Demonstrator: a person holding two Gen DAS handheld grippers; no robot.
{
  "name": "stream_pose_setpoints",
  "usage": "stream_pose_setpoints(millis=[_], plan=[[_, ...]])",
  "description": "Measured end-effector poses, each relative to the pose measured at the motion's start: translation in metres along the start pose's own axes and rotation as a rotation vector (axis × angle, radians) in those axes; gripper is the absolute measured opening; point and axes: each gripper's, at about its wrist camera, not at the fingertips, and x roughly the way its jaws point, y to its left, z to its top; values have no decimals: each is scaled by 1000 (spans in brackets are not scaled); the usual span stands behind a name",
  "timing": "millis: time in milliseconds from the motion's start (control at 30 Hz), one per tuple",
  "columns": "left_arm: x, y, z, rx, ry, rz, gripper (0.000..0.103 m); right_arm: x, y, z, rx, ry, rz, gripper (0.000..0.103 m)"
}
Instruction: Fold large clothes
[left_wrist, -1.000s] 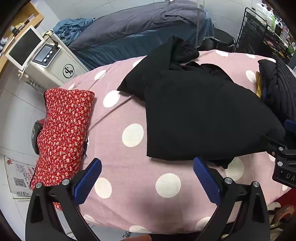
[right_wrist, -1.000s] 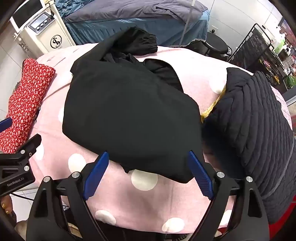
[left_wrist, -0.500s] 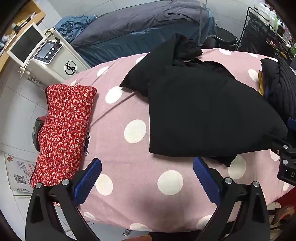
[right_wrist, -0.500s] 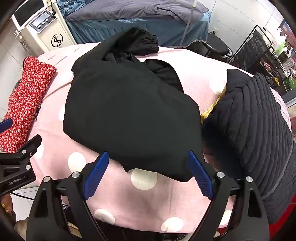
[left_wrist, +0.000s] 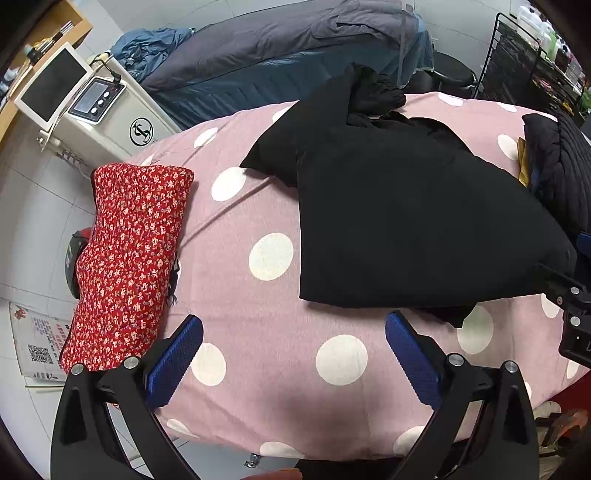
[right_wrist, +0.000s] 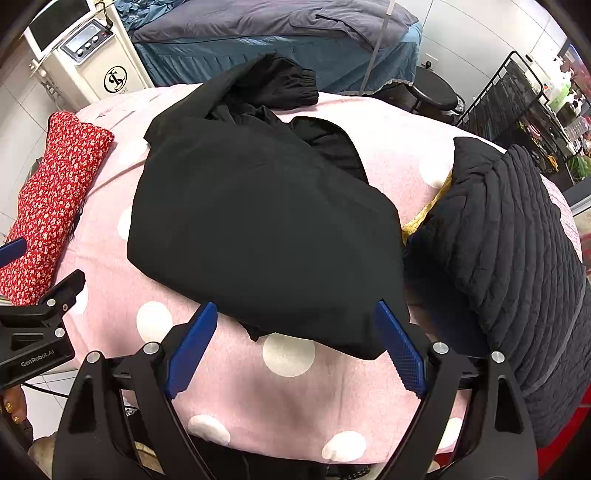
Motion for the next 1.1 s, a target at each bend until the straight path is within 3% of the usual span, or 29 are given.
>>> stream_pose_setpoints(millis=[1100], plan=[[7,1,-4,-5,29,0,97,4,1,-2,-4,14,8,86]])
